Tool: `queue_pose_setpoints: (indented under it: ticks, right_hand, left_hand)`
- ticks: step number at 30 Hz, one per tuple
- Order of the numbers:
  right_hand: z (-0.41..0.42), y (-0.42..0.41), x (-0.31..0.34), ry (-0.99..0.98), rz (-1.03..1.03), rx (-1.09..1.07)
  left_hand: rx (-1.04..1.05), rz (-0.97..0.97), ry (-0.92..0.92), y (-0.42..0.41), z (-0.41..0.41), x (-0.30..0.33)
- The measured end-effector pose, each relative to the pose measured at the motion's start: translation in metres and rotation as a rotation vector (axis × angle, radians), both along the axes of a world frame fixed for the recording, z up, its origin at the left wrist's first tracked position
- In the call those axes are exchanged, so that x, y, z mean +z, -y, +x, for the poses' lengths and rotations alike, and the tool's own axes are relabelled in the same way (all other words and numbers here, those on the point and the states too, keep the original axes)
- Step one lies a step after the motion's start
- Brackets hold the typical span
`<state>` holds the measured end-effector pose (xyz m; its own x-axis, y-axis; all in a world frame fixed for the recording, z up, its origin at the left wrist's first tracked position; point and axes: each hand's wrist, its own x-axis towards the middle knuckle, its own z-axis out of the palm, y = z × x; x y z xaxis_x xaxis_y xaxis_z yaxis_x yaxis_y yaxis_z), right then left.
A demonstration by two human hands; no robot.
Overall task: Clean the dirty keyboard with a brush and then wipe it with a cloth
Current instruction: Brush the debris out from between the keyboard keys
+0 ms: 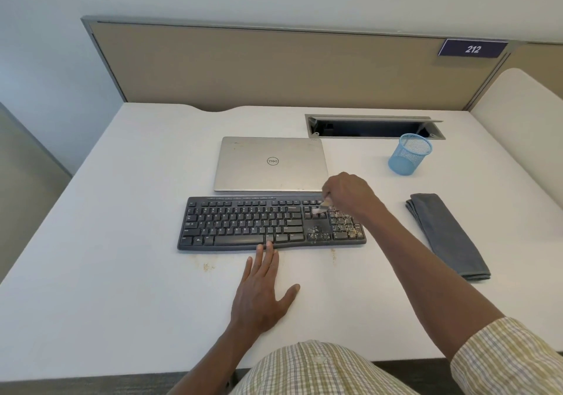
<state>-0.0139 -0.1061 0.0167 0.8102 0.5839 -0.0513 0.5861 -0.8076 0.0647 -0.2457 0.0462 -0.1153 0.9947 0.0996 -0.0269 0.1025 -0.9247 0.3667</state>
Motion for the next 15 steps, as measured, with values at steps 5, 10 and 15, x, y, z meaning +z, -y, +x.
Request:
queue_pose_setpoints:
  ticks: [5,10,15]
  right_hand:
    - [0.005,0.002,0.009,0.041,0.038,0.012]
    - [-0.002,-0.004,0.004,-0.081,0.085,-0.003]
    - [0.001,0.003,0.010,0.055,-0.043,-0.130]
  left_hand:
    - [-0.001,0.006,0.002,0.001,0.000,0.000]
    - [0.000,0.004,0.002,0.000,0.000,-0.001]
    - [0.000,0.001,0.008,0.000,-0.001,-0.001]
